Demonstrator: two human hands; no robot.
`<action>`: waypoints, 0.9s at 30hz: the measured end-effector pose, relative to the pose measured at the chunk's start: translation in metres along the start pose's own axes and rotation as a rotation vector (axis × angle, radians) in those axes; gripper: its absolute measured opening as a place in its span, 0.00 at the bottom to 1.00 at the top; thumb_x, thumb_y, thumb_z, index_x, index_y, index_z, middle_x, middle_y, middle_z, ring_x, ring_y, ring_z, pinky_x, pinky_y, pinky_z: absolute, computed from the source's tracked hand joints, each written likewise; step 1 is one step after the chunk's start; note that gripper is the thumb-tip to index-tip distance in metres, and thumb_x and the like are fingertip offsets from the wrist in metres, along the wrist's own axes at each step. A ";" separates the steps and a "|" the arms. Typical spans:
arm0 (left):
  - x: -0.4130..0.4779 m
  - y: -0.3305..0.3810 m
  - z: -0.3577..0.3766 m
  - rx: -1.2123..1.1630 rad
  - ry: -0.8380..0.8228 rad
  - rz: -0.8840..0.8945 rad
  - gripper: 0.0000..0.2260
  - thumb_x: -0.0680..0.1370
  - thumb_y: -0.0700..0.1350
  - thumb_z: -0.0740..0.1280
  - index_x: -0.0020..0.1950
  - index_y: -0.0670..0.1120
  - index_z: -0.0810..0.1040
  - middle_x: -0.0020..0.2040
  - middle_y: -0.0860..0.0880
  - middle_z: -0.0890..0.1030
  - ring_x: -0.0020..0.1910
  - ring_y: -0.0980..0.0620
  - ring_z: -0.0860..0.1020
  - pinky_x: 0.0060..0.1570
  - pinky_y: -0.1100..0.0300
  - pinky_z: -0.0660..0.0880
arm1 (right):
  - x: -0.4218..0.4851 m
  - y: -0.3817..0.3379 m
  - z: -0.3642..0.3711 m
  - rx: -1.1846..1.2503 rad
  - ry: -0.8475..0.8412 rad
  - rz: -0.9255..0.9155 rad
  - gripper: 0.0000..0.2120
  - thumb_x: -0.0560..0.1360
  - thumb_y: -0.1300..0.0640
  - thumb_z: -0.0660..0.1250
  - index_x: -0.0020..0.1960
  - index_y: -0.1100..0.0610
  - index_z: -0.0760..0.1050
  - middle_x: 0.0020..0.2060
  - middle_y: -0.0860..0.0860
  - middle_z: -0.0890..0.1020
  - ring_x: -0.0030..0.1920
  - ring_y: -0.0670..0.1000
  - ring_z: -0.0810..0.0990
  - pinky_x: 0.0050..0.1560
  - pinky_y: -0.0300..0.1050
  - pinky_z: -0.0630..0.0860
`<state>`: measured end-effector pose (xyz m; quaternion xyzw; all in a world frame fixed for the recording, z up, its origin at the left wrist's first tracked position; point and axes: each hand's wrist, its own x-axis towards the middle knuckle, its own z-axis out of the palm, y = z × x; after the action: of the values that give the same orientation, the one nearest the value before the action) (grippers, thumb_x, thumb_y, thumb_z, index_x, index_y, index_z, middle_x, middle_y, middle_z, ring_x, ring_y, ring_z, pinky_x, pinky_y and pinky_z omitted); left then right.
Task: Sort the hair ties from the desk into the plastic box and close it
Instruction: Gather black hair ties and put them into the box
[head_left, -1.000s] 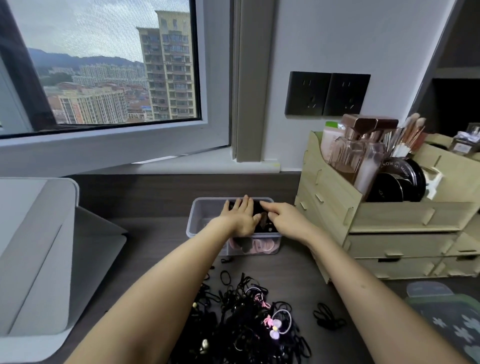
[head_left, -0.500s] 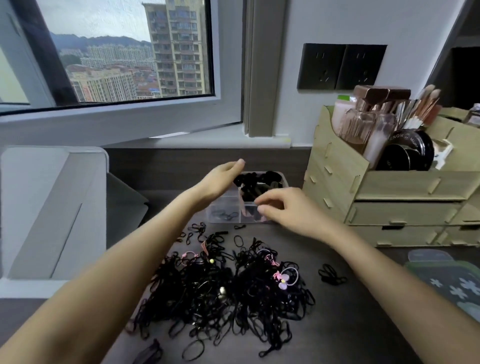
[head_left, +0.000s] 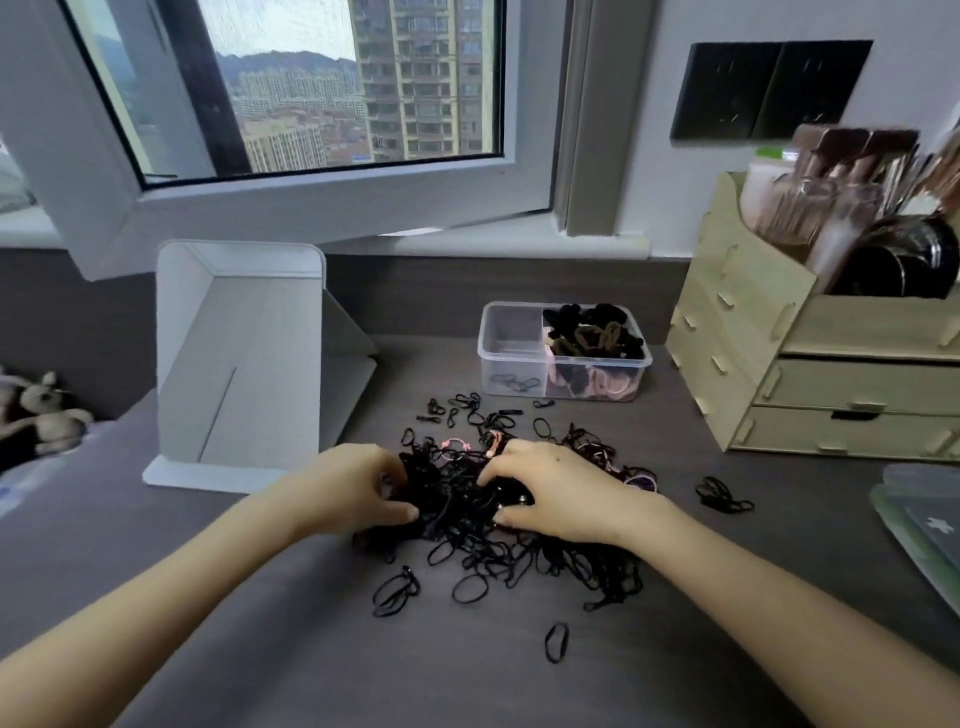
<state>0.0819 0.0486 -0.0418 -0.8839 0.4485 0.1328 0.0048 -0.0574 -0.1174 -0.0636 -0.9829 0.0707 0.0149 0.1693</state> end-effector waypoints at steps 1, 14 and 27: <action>-0.001 -0.002 0.006 -0.019 0.009 0.015 0.19 0.73 0.57 0.67 0.61 0.50 0.75 0.55 0.51 0.79 0.53 0.52 0.77 0.48 0.63 0.71 | -0.001 0.000 -0.002 0.005 -0.010 0.005 0.17 0.74 0.51 0.67 0.63 0.48 0.72 0.59 0.47 0.74 0.61 0.49 0.72 0.61 0.42 0.68; 0.016 0.015 0.014 -0.399 0.284 0.114 0.07 0.74 0.45 0.70 0.50 0.47 0.80 0.40 0.52 0.76 0.41 0.53 0.74 0.39 0.67 0.70 | -0.048 0.029 -0.046 0.278 0.148 0.194 0.16 0.72 0.58 0.71 0.54 0.41 0.79 0.50 0.41 0.80 0.48 0.41 0.78 0.53 0.42 0.77; 0.029 0.039 -0.023 -0.427 0.424 0.160 0.11 0.77 0.52 0.64 0.44 0.45 0.79 0.45 0.47 0.76 0.43 0.50 0.75 0.39 0.59 0.70 | -0.069 0.016 -0.016 -0.212 0.132 0.181 0.22 0.71 0.38 0.66 0.62 0.44 0.74 0.54 0.43 0.76 0.56 0.47 0.70 0.57 0.43 0.68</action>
<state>0.0731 -0.0005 -0.0220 -0.8349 0.4696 0.0368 -0.2848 -0.1278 -0.1281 -0.0498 -0.9837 0.1681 -0.0272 0.0576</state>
